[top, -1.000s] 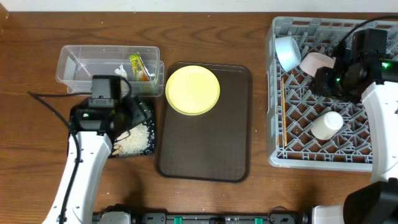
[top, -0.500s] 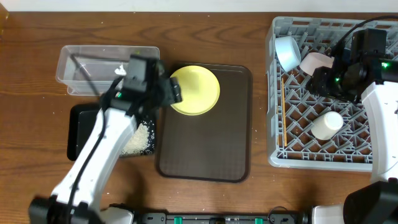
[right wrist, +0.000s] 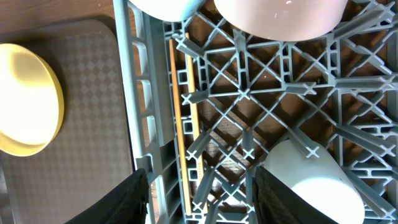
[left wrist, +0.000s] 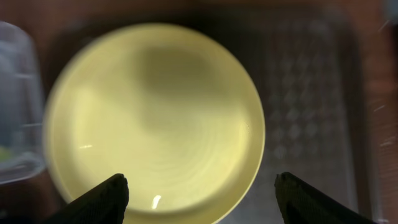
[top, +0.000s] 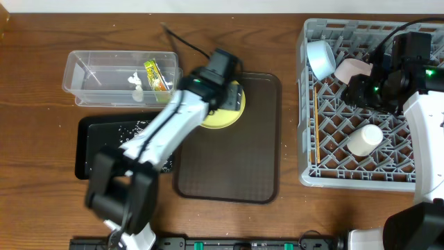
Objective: Sort waste into correct bins and load items into the dishwasher rack
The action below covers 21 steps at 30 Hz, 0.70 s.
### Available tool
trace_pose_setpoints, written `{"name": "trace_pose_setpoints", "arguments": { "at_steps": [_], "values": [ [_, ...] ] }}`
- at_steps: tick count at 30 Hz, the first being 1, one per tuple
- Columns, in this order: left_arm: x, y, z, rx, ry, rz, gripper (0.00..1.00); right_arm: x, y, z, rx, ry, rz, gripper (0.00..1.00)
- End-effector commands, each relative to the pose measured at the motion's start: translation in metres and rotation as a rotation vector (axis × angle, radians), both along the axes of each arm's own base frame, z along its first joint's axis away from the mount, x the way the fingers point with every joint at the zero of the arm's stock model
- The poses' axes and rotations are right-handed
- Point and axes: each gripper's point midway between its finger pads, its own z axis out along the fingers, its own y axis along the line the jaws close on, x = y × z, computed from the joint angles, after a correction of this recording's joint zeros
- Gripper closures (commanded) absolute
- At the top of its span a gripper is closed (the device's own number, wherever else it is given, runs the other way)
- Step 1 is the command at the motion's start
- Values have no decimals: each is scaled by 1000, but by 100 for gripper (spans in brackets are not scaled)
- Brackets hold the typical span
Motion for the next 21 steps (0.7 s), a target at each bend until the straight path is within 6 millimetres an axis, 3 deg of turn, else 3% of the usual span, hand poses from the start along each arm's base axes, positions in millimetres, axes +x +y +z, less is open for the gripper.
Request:
{"name": "trace_pose_setpoints", "arguments": {
  "at_steps": [1, 5, 10, 21],
  "values": [
    [-3, -10, -28, 92, 16, -52, 22, 2, 2, 5, 6, -16, 3, 47],
    [-15, -28, -59, 128, 66, -109, 22, 2, 2, 5, 6, -17, 3, 47],
    [-26, -35, -84, 160, 113, -138, 22, 2, 2, 5, 6, -17, 3, 47],
    [-35, -37, -91, 162, 152, -153, 56, 2, 2, 5, 6, -17, 3, 47]
  ]
}}
